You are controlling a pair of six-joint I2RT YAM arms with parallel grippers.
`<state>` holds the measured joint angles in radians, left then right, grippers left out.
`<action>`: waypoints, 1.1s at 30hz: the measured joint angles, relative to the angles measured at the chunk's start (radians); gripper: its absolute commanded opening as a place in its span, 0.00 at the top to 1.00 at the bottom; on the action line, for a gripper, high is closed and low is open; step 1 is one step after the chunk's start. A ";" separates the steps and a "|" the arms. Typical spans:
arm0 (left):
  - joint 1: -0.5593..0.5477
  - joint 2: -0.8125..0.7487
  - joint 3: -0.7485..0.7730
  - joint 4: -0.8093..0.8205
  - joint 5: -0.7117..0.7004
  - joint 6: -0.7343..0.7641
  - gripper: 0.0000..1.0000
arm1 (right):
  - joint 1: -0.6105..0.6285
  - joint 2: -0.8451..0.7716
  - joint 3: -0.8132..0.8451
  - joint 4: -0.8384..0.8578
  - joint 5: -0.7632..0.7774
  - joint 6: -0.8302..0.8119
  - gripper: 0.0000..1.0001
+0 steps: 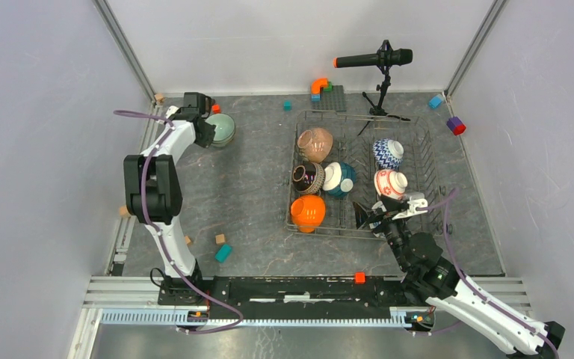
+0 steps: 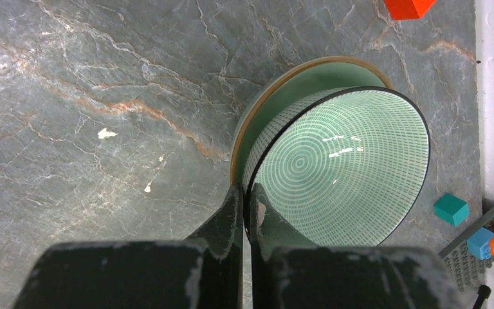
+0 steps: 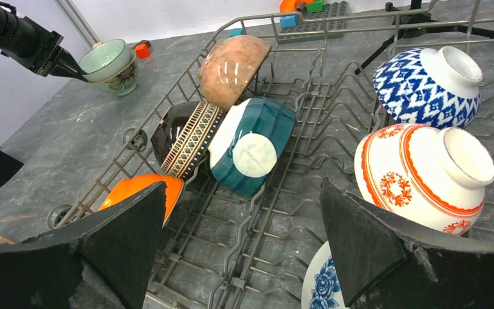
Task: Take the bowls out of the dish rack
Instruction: Place the bowl with the bowl.
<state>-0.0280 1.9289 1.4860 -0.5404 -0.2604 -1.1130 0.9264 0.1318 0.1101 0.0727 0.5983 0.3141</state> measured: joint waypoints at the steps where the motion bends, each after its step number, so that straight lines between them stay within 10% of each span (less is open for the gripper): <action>1: 0.000 0.002 0.001 0.000 0.000 0.000 0.98 | 0.000 0.000 -0.001 0.000 0.000 0.000 0.06; 33: 0.003 0.032 0.047 0.017 0.005 0.059 0.53 | 0.000 0.042 -0.006 0.027 -0.023 -0.008 0.06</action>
<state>-0.0254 1.9614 1.5326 -0.5236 -0.2550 -1.0542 0.9264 0.1738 0.1040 0.1001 0.5758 0.3061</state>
